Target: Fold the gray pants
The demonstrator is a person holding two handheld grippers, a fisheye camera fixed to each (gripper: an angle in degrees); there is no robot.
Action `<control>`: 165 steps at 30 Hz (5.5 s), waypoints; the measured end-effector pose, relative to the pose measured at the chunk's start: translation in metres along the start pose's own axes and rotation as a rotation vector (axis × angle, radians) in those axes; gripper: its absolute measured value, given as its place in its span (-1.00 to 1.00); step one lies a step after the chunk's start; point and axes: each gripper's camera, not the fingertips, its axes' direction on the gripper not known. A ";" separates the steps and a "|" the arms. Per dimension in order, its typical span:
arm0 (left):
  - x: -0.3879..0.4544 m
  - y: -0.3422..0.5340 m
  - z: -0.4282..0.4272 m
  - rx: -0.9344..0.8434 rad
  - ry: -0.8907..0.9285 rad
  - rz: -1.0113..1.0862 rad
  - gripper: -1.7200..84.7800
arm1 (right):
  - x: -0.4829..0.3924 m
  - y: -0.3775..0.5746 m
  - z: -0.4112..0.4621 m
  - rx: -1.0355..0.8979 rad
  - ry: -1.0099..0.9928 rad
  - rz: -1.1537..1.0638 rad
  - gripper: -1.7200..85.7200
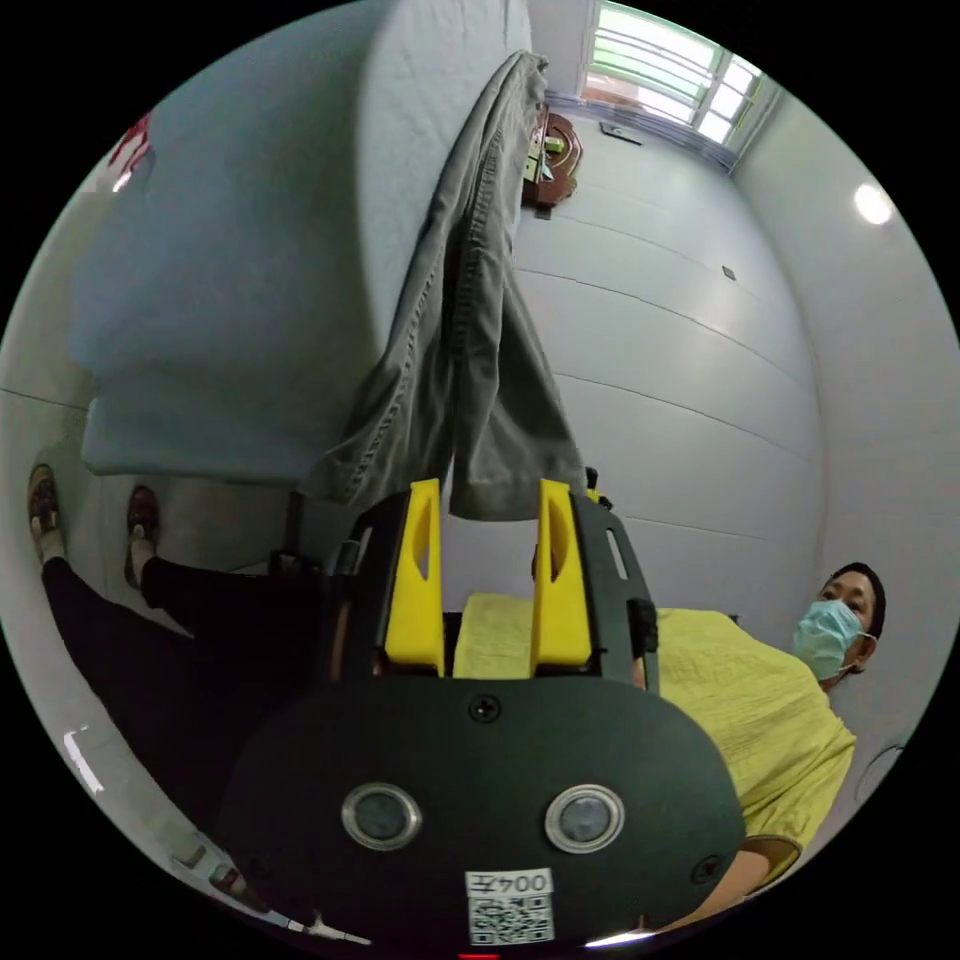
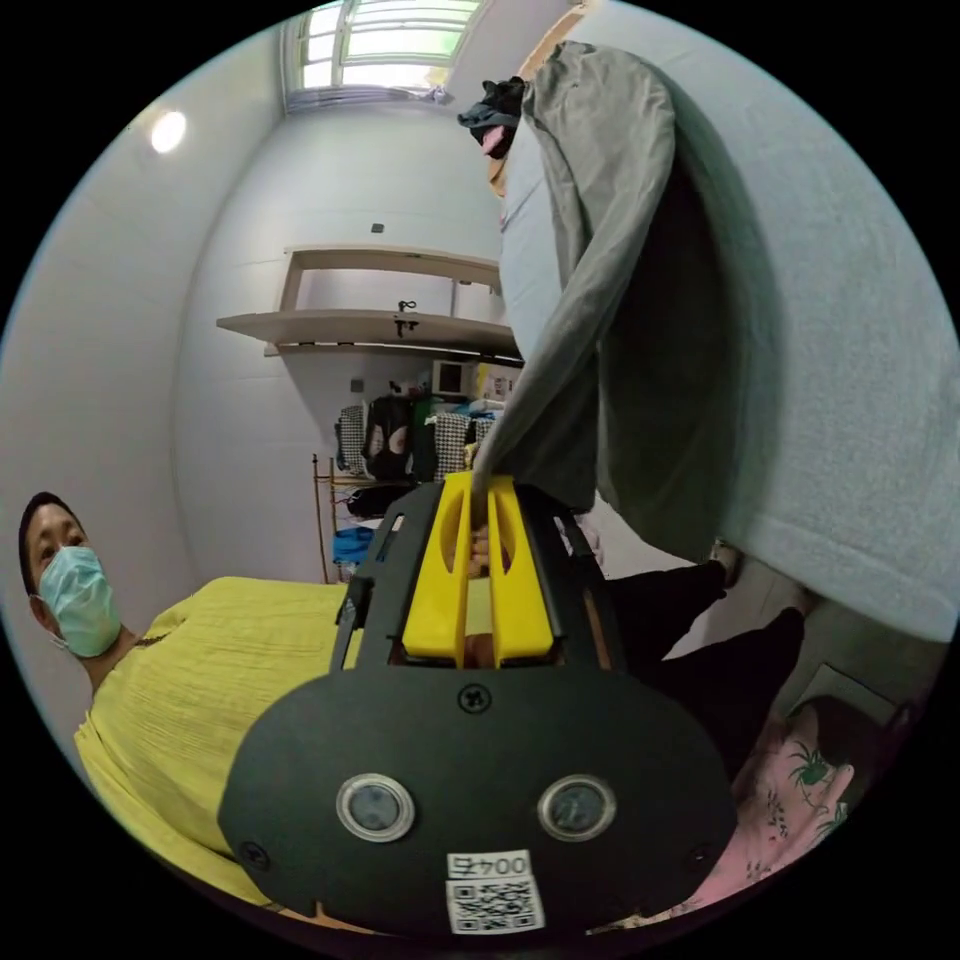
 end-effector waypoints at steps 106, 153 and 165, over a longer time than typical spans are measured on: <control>-0.070 -0.806 0.096 0.144 -0.693 0.366 -0.83 | 0.346 -0.304 0.480 -0.368 1.019 0.258 -0.82; -0.262 -0.705 0.689 -0.279 -1.340 0.688 -0.59 | 0.536 -0.184 0.242 0.128 0.686 0.223 -0.79; -0.292 -0.686 0.524 -0.098 -0.903 0.520 -0.94 | 0.517 -0.184 0.179 0.419 0.641 0.041 -0.77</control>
